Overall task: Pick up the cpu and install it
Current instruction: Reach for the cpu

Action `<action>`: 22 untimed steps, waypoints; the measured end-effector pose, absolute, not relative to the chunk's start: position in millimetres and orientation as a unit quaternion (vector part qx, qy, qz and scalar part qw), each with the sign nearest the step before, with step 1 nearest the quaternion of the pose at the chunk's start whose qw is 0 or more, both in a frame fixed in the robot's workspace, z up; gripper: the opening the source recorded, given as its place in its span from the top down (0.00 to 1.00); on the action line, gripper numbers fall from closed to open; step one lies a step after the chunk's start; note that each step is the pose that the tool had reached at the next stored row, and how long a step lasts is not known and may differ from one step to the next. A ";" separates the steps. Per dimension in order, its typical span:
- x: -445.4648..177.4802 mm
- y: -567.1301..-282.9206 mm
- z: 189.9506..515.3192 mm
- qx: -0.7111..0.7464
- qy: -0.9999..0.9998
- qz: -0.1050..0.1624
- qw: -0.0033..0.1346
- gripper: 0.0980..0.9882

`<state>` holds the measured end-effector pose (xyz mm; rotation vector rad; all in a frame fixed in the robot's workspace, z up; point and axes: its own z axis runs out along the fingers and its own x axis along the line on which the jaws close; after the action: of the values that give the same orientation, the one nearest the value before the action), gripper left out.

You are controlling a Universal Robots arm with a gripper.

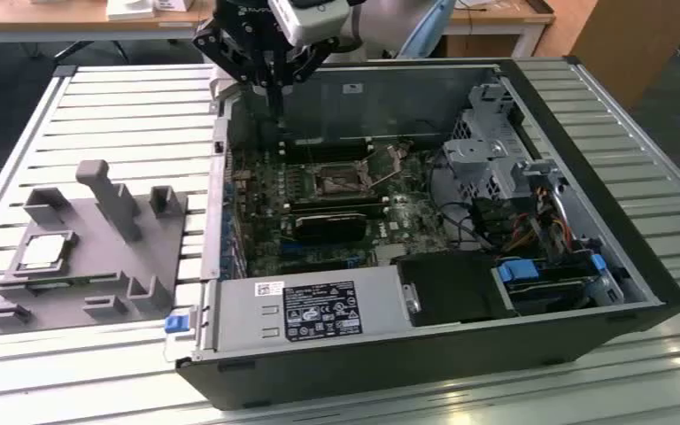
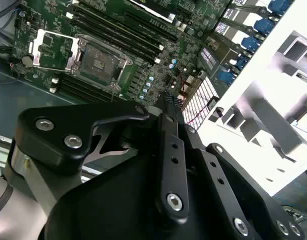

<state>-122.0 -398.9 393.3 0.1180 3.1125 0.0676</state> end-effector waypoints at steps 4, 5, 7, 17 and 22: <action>-122.0 -398.9 393.3 0.038 0.999 0.022 0.013 0.99; -122.1 -398.9 393.3 0.038 0.999 0.022 0.013 0.99; -122.6 -398.9 393.3 0.038 0.999 0.022 0.013 0.99; -126.5 -398.9 393.3 0.038 0.999 0.022 0.013 0.99; -128.6 -398.9 393.3 0.038 0.999 0.022 0.013 0.99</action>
<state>-128.6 -398.9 393.3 0.1180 3.1125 0.0677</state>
